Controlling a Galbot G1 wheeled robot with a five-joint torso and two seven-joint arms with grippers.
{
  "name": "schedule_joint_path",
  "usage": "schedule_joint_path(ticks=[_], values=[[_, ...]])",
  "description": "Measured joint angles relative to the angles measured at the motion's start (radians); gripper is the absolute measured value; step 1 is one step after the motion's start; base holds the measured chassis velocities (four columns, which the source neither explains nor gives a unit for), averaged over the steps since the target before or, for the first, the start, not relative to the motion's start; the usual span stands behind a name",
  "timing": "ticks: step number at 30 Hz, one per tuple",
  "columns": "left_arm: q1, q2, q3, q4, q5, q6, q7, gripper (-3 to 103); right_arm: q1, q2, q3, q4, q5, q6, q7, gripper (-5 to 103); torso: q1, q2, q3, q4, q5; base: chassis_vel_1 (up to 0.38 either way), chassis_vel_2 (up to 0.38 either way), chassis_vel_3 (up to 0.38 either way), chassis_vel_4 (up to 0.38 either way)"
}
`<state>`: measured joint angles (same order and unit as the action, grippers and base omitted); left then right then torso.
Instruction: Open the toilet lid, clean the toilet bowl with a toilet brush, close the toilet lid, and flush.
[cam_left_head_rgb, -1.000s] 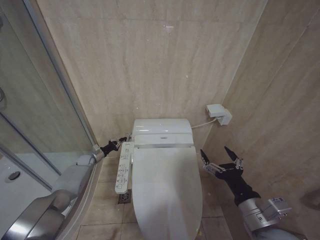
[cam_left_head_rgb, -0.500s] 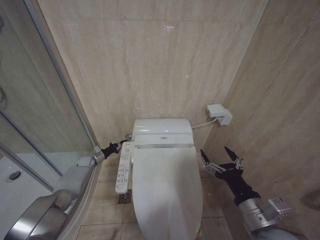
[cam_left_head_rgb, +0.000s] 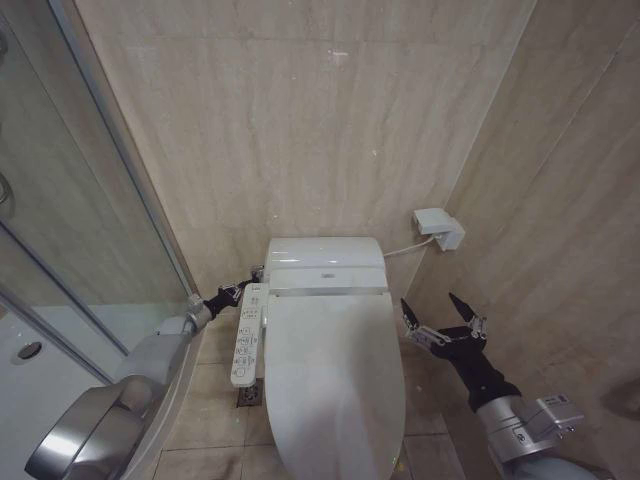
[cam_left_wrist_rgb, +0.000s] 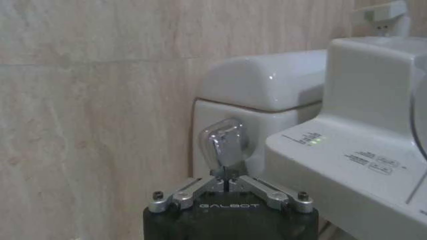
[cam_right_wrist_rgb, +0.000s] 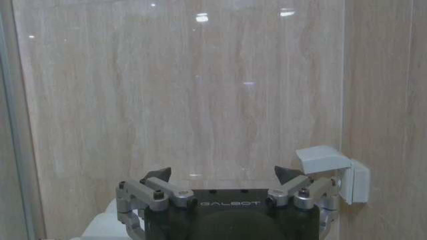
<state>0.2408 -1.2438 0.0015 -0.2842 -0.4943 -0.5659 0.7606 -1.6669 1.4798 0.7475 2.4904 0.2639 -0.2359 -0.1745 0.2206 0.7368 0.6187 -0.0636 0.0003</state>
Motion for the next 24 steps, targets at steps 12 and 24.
schedule_joint_path(ticks=[12, 24], values=[[0.209, 0.05, -0.139, -0.334, 0.002, 0.04, -0.271, 0, 0.0, 0.0, 0.0, 0.0, 0.0, 0.0, 0.0, 100, 0.0, 0.0, 0.0, -0.0003, -0.0008, 0.0, 0.0, 0.0, 0.0], [0.544, 0.13, -0.277, -1.006, 0.088, 0.275, -0.926, 0, 0.0, 0.0, 0.0, 0.0, 0.0, 0.0, 0.0, 100, 0.0, 0.0, 0.0, -0.0005, -0.0002, 0.0, 0.0, 0.0, 0.0]])
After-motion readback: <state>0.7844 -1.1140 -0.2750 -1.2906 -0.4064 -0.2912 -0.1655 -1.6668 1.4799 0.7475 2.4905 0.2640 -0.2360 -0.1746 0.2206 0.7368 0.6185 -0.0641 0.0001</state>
